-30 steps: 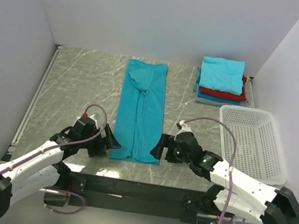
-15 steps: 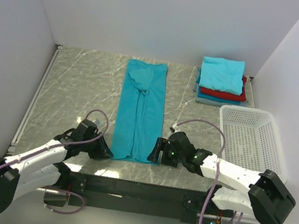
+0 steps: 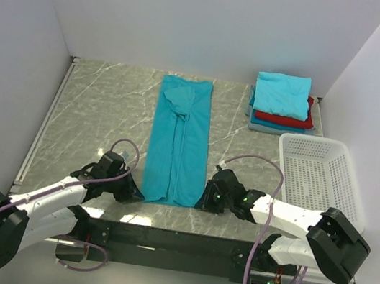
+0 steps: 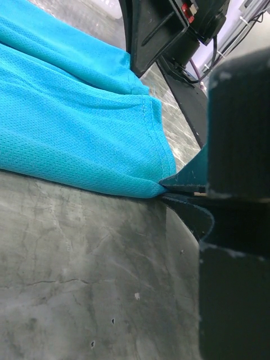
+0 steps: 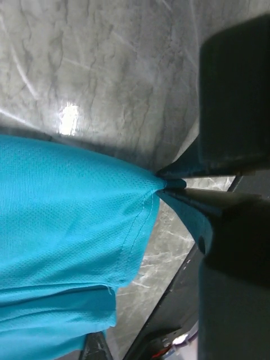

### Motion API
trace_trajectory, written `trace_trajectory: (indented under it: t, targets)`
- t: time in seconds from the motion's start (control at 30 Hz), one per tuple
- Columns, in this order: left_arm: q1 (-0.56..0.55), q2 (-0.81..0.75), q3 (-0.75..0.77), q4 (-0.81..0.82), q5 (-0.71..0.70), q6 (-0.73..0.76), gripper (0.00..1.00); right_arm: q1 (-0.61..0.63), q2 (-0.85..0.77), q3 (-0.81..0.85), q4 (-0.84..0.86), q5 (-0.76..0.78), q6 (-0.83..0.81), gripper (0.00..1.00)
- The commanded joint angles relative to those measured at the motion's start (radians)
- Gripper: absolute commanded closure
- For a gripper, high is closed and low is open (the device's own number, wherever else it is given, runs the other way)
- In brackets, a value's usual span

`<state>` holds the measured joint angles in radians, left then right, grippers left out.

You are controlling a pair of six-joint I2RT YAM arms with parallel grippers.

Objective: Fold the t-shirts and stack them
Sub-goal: Fold the tshirt

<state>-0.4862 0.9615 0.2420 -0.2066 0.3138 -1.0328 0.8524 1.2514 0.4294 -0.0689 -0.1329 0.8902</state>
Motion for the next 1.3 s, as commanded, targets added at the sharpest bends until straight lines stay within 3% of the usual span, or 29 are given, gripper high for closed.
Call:
trace_trajectory:
  t: [0.0,0.17,0.43,0.57,0.67,0.8,0.97,1.27]
  targets:
    - [-0.003,-0.012,-0.018,-0.025,-0.012,0.022,1.0,-0.004,0.006,-0.012,0.011,0.033,0.007,0.84]
    - [-0.003,-0.084,-0.041,-0.065,-0.008,-0.038,1.0,0.005,-0.027,-0.05,0.047,-0.023,0.004,0.99]
    - [-0.035,-0.315,-0.079,-0.214,0.014,-0.157,0.99,0.152,-0.162,-0.067,-0.097,-0.01,0.073,1.0]
    - [-0.072,-0.414,-0.116,-0.232,0.064,-0.226,0.99,0.175,-0.23,-0.093,-0.085,-0.045,0.102,1.0]
    - [-0.078,-0.46,-0.098,-0.223,0.051,-0.227,0.99,0.174,-0.228,-0.063,-0.109,0.012,0.086,1.0]
    - [-0.078,-0.422,-0.063,-0.081,0.068,-0.214,0.99,0.172,-0.228,0.006,-0.158,0.087,0.055,1.0]
    - [-0.078,-0.259,0.019,-0.033,0.019,-0.133,1.0,0.152,-0.21,0.107,-0.227,0.154,0.004,1.0]
    - [-0.074,-0.023,0.256,0.068,-0.087,-0.021,1.0,0.01,-0.141,0.268,-0.206,0.159,-0.108,1.0]
